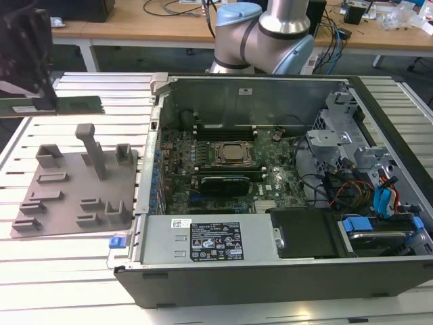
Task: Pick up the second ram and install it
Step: 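Pick up the second ram and move it above second insertion slot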
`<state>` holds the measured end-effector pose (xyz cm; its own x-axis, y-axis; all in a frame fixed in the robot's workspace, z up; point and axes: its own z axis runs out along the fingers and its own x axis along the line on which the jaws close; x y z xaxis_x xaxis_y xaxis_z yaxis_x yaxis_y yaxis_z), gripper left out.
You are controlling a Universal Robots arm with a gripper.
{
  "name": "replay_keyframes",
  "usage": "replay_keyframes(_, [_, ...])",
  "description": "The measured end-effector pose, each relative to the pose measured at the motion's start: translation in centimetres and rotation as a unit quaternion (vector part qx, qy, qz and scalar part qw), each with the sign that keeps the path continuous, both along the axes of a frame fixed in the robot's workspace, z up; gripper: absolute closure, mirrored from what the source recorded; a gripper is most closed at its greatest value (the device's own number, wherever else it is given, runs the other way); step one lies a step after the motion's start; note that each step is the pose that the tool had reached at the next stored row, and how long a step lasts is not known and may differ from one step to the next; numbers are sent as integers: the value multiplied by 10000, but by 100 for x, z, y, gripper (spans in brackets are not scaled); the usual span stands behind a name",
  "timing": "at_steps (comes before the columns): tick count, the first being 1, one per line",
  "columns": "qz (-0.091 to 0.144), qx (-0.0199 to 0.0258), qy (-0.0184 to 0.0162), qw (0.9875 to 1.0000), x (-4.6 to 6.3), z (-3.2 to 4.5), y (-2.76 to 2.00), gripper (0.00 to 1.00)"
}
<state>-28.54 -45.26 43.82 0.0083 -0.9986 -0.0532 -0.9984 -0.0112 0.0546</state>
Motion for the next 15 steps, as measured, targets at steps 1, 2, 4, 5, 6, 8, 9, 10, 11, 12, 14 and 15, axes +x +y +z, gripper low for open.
replay_keyframes(1, [-1, -1, 8, 10000, 87, -10, 3, 86])
replay_keyframes(2, [-1, -1, 14, 10000, 161, -18, 7, 86])
replay_keyframes(4, [0, -3, 24, 10000, 270, -31, 14, 86])
replay_keyframes(5, [-1, -3, 30, 10000, 340, -40, 20, 86])
replay_keyframes(6, [-1, -4, 36, 10000, 421, -49, 27, 86])
replay_keyframes(8, [0, -6, 48, 10000, 561, -67, 46, 86])
replay_keyframes(9, [-1, -7, 53, 10000, 622, -75, 57, 86])
replay_keyframes(10, [1, -9, 61, 10000, 719, -88, 76, 86])
replay_keyframes(11, [0, -12, 69, 10000, 809, -102, 96, 86])
replay_keyframes(12, [0, -15, 78, 10000, 893, -116, 118, 86])
replay_keyframes(14, [-1, -17, 95, 10000, 1054, -146, 172, 86])
replay_keyframes(15, [-1, -17, 100, 9999, 1101, -156, 193, 86])
